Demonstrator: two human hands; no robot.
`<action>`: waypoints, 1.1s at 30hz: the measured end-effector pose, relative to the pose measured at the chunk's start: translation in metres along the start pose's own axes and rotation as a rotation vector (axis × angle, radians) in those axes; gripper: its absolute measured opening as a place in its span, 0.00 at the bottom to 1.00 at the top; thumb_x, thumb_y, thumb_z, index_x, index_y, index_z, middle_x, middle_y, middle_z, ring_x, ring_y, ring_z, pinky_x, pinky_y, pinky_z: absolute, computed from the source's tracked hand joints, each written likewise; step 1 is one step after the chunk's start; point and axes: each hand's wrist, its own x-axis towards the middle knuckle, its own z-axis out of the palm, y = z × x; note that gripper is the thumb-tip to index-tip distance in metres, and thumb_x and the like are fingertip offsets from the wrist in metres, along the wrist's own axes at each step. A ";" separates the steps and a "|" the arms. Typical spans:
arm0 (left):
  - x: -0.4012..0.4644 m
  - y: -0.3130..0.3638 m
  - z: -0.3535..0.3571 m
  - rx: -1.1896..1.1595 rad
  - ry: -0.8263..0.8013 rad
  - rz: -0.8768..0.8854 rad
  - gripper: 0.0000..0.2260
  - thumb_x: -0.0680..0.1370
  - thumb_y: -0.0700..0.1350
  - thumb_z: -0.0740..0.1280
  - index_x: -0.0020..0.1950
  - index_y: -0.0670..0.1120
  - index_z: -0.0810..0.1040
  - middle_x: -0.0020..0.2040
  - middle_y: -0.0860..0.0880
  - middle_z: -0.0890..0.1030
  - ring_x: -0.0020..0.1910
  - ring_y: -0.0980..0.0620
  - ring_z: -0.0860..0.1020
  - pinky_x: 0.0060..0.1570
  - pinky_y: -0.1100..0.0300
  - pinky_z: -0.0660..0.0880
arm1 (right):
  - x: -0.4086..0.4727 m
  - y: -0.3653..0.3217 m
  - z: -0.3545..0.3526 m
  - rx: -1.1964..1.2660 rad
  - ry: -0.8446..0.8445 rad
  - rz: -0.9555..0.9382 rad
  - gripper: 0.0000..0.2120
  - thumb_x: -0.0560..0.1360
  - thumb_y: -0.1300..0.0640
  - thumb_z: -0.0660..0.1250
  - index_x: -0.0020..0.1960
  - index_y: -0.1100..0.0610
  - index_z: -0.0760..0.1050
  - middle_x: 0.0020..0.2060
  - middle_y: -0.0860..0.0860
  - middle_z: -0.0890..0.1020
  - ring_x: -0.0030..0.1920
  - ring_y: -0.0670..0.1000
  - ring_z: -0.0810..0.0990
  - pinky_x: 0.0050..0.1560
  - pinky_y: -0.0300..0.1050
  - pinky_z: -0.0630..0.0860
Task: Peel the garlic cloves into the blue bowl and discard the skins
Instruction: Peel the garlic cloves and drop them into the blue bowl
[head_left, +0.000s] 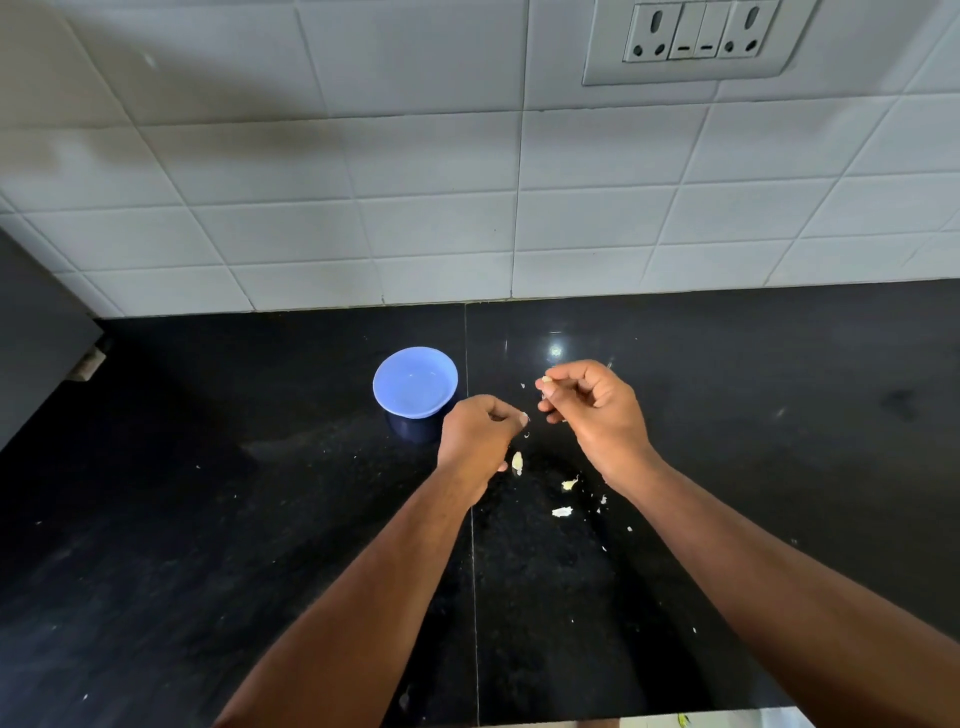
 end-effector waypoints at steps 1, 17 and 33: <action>0.000 0.000 0.001 0.003 0.034 0.012 0.06 0.78 0.46 0.77 0.46 0.47 0.83 0.43 0.51 0.85 0.41 0.53 0.81 0.41 0.50 0.85 | 0.000 0.001 -0.002 -0.052 -0.003 -0.022 0.06 0.79 0.62 0.74 0.55 0.55 0.82 0.44 0.52 0.86 0.46 0.55 0.86 0.50 0.54 0.85; -0.013 0.017 -0.004 -0.461 -0.211 -0.065 0.08 0.79 0.47 0.76 0.53 0.43 0.87 0.44 0.49 0.86 0.41 0.55 0.80 0.33 0.60 0.78 | -0.006 -0.006 -0.015 -0.405 -0.030 -0.298 0.08 0.76 0.62 0.77 0.54 0.54 0.86 0.47 0.45 0.86 0.50 0.44 0.85 0.53 0.36 0.80; -0.017 0.016 0.014 -0.212 -0.057 -0.032 0.08 0.84 0.43 0.61 0.50 0.45 0.78 0.43 0.47 0.76 0.42 0.52 0.76 0.34 0.57 0.77 | -0.010 -0.003 -0.008 -0.163 -0.067 -0.069 0.09 0.79 0.64 0.74 0.55 0.54 0.86 0.45 0.49 0.87 0.47 0.50 0.86 0.54 0.46 0.84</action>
